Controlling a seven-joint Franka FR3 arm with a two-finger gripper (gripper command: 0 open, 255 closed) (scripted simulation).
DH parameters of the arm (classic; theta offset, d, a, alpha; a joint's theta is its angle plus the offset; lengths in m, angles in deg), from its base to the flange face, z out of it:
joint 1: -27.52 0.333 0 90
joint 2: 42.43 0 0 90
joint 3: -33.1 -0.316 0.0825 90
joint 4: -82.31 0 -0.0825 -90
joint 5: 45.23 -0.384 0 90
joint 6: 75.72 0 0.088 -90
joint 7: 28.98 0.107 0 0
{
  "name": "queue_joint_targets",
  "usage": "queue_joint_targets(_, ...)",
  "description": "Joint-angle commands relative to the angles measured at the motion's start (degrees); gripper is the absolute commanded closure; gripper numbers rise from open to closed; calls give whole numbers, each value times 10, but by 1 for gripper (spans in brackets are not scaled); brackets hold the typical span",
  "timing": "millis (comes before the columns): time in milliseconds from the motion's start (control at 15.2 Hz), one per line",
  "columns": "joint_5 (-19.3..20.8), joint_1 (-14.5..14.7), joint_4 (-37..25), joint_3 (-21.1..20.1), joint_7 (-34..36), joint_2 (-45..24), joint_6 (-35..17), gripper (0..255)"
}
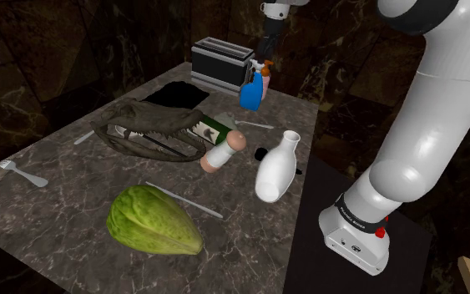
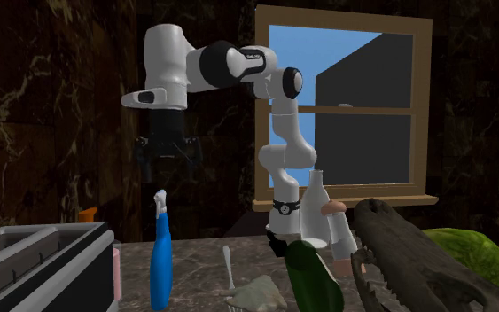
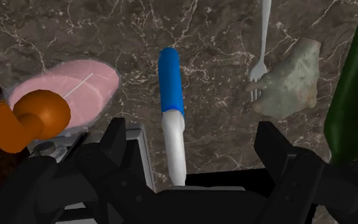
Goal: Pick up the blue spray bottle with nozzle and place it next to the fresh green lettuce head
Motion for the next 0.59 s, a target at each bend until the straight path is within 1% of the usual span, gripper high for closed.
queue_joint_targets(0, -8, -7, -42, -1, -9, -35, 8, 0)
queue_joint_targets(462, -13, -6, 1, -3, -12, -46, -46, 0)
queue_joint_targets(528, -13, -6, 1, -3, -12, -46, -46, 0)
